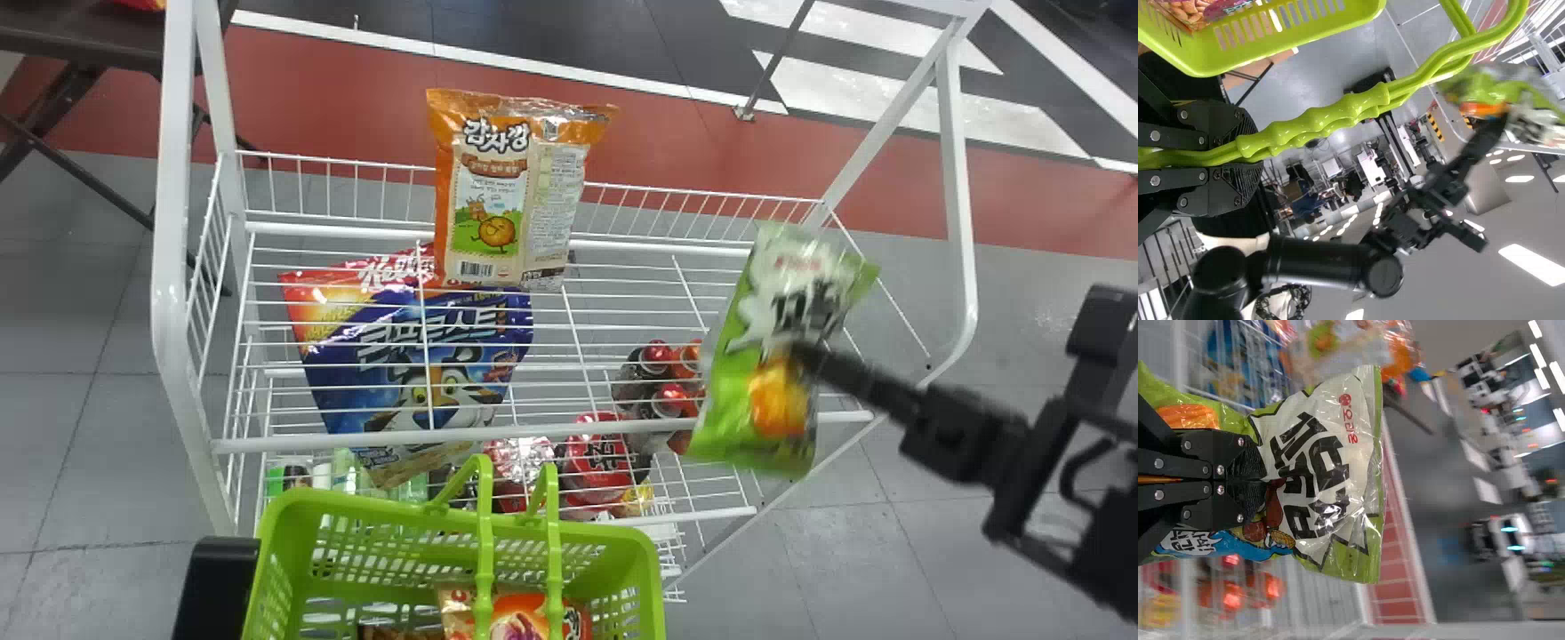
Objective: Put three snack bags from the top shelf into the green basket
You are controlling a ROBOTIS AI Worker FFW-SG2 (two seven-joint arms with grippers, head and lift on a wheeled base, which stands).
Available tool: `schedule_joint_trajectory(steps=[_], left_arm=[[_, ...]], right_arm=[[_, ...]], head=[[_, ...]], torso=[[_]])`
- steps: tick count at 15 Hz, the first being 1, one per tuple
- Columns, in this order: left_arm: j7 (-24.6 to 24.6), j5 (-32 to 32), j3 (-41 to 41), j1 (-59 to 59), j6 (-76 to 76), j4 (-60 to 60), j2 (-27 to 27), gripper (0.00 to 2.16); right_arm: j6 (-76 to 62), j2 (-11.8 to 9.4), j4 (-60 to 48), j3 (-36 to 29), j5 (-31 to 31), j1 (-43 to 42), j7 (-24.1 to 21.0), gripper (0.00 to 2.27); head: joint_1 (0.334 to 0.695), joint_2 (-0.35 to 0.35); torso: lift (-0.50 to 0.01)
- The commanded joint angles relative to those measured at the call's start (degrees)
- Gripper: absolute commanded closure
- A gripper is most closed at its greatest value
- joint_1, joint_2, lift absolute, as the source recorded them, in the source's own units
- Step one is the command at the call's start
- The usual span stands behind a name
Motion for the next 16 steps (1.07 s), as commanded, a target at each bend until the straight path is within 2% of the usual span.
schedule_joint_trajectory(steps=[1,5,8,13,16], left_arm=[[0.0,0.0,0.0,-0.1,-0.1,0.0,0.0,1.69],[-0.1,0.4,0.2,-0.1,-0.2,-0.2,0.1,1.68],[-0.2,0.6,0.2,0.2,-0.2,-0.4,0.2,1.68],[-0.2,0.6,-0.2,0.5,-0.2,-0.7,0.0,1.68],[-0.3,0.6,-0.3,0.8,-0.4,-0.9,0.1,1.68]], right_arm=[[10.1,1.6,-4.7,-2.9,-5.9,2.6,1.3,2.24],[10.1,3.2,-8.5,-1.9,-11.1,7.0,2.6,2.24],[10.1,3.5,-6.9,4.3,-10.4,11.0,2.6,2.24],[10.1,3.3,-1.0,15.0,-3.9,13.6,2.3,2.24],[10.1,2.3,3.4,20.3,1.4,13.7,-0.1,2.24]], head=[[0.695,-0.35],[0.695,-0.35],[0.695,-0.35],[0.695,-0.35],[0.695,-0.35]], torso=[[-0.045],[-0.045],[-0.045],[-0.045],[-0.045]])
